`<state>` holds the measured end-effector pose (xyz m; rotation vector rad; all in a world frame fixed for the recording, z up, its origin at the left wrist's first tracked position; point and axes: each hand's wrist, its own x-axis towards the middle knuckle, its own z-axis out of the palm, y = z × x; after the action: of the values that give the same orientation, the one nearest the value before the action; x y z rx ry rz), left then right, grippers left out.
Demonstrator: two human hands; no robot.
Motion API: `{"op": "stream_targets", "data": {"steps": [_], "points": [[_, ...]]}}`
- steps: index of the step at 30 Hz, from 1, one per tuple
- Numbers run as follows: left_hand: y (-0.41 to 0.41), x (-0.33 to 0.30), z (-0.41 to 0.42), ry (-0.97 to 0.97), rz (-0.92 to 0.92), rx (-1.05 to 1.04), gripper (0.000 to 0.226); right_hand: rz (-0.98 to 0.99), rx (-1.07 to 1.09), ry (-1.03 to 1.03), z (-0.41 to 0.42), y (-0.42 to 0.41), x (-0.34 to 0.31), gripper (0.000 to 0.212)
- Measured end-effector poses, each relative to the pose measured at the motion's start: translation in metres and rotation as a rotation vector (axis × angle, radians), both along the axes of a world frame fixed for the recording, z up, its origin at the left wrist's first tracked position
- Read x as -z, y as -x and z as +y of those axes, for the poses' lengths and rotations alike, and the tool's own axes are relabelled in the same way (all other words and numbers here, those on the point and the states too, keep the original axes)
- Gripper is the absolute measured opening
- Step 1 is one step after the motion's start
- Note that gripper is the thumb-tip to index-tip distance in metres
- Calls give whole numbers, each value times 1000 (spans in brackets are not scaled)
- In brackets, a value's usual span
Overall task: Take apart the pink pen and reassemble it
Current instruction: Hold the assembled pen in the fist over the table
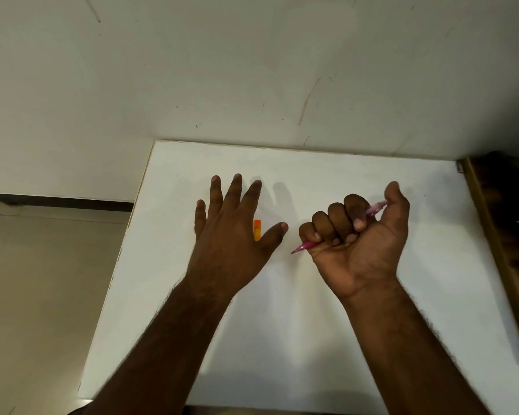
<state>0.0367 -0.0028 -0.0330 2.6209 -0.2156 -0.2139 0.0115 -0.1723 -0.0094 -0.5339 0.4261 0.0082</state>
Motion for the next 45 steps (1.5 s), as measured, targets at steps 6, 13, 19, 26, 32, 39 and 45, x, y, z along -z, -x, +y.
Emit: {"op": "stream_targets", "data": {"steps": [6, 13, 19, 26, 32, 39, 45], "points": [[-1, 1, 0, -17, -5, 4, 84, -2, 22, -12, -1, 0, -1, 64], [-1, 1, 1, -26, -1, 2, 85, -40, 9, 110, 3, 0, -6, 69], [-1, -1, 0, -14, 18, 4, 85, -101, -10, 402, 12, -3, -12, 62], [-2, -1, 1, -15, 13, 3, 84, -128, -57, 446, 16, -2, -12, 57], [-2, 0, 1, -25, 6, 6, 85, -121, -67, 466, 18, -2, -11, 55], [-2, 1, 1, -25, 5, 4, 84, -130, -80, 400, 14, -2, -9, 55], [-1, 2, 0, -14, 4, 6, 84, -123, -76, 420, 14, -2, -10, 55]]}}
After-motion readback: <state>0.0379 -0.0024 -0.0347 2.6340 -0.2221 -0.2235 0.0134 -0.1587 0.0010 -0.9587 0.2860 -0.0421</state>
